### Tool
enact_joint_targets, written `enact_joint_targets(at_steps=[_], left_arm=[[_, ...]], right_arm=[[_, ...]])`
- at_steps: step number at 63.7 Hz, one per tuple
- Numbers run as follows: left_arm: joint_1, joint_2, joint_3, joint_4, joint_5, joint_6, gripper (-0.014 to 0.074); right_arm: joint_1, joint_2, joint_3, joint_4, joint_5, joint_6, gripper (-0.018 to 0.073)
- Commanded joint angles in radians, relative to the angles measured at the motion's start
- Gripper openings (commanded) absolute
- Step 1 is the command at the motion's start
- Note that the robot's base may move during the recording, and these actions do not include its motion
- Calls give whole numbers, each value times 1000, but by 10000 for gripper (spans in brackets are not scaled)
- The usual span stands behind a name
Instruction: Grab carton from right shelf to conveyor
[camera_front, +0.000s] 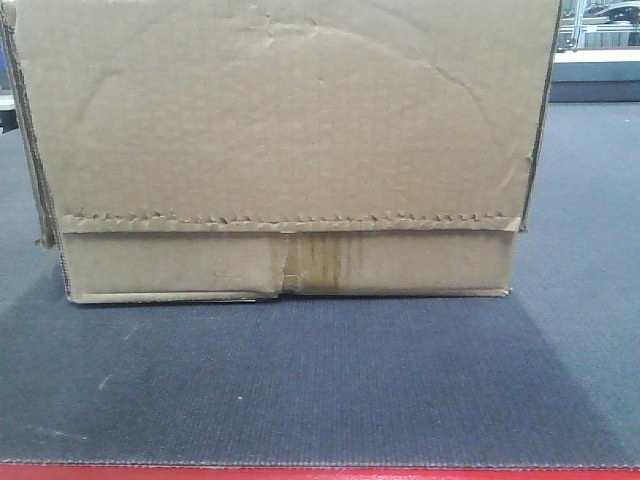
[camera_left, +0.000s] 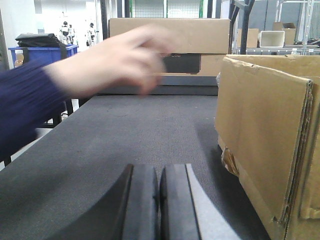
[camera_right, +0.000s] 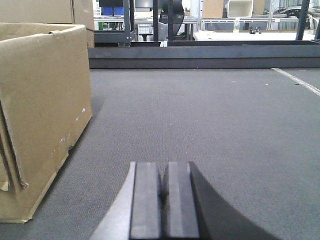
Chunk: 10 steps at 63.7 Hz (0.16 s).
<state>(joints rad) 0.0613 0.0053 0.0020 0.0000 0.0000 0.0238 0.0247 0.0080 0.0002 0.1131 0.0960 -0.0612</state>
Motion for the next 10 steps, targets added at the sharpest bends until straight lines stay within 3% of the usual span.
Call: enact_joint_targets(at_steps=[1, 10], left_arm=[[2, -5, -2, 7, -20, -7, 15], [2, -5, -2, 7, -20, -7, 15]], right_arm=[[-5, -8, 0, 1, -9, -8, -67], [-5, -8, 0, 1, -9, -8, -67]])
